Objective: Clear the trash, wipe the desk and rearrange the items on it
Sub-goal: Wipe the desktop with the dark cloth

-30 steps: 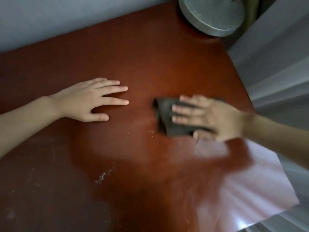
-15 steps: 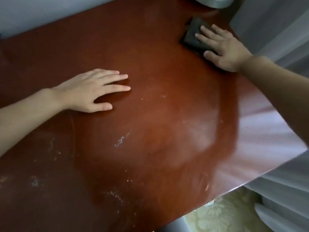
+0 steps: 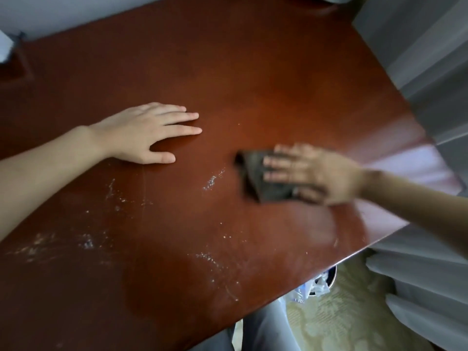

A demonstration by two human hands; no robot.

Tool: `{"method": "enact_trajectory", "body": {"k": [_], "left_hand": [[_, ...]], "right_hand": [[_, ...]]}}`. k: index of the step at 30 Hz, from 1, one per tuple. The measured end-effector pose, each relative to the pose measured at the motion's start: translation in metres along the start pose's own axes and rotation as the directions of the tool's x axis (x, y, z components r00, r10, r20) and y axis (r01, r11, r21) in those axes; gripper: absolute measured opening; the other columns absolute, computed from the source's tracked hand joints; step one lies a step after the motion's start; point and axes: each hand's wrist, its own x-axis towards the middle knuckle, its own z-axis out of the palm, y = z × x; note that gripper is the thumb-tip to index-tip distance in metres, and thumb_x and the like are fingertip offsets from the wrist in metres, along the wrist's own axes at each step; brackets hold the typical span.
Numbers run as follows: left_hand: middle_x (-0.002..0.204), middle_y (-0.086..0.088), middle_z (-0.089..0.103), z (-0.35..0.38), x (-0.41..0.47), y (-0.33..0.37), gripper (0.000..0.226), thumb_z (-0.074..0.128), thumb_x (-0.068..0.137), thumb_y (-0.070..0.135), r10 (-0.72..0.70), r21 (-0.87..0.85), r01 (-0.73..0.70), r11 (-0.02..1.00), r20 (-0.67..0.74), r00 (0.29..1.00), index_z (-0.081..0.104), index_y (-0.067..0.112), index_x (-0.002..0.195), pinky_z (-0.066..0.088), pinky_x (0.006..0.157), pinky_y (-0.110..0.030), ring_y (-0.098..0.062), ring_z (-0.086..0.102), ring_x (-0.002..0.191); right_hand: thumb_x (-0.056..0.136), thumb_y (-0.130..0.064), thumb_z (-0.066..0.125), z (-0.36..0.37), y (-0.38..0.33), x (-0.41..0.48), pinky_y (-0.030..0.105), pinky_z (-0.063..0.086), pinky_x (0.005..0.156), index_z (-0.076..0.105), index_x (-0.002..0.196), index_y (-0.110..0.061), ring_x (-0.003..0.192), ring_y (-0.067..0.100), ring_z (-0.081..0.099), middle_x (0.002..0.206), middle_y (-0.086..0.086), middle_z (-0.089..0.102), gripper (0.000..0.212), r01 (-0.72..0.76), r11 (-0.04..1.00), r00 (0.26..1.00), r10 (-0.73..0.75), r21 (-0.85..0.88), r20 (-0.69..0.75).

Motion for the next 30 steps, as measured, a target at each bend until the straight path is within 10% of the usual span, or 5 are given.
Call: {"method": "enact_trajectory", "body": {"k": [9, 22, 30], "left_hand": [[0.152, 0.012, 0.014, 0.012, -0.005, -0.012, 0.068, 0.037, 0.083, 0.058, 0.067, -0.095, -0.071, 0.993, -0.041, 0.997, 0.007, 0.05, 0.143, 0.017, 0.111, -0.041, -0.003, 0.0, 0.142], [0.153, 0.017, -0.001, 0.015, -0.048, -0.031, 0.065, 0.02, 0.087, 0.07, -0.021, -0.056, 0.018, 0.998, -0.041, 0.999, 0.005, 0.044, 0.145, 0.026, 0.106, -0.043, -0.007, 0.0, 0.141], [0.151, 0.018, -0.012, 0.015, -0.074, -0.024, 0.064, 0.014, 0.085, 0.073, -0.201, -0.043, 0.201, 0.979, 0.008, 0.98, -0.001, 0.049, 0.142, 0.034, 0.101, -0.048, -0.01, 0.0, 0.141]], "right_hand": [[0.09, -0.044, 0.027, -0.041, 0.143, 0.116, 0.051, 0.012, 0.115, 0.021, 0.146, -0.03, 0.144, 0.026, 0.004, 0.156, 0.0, 0.015, 0.058, -0.354, 0.935, 0.935, 0.353, -0.013, -0.045], [0.095, -0.044, 0.034, 0.0, -0.001, 0.04, 0.044, 0.019, 0.112, 0.028, 0.144, -0.026, 0.141, 0.022, 0.017, 0.152, -0.002, 0.026, 0.053, 0.357, 0.93, 0.931, -0.348, -0.082, 0.105], [0.083, -0.067, 0.023, -0.045, 0.108, 0.17, 0.053, 0.015, 0.113, 0.022, 0.147, -0.023, 0.144, 0.029, 0.01, 0.156, 0.005, 0.017, 0.078, -0.335, 0.94, 0.941, 0.337, 0.061, -0.024]]}}
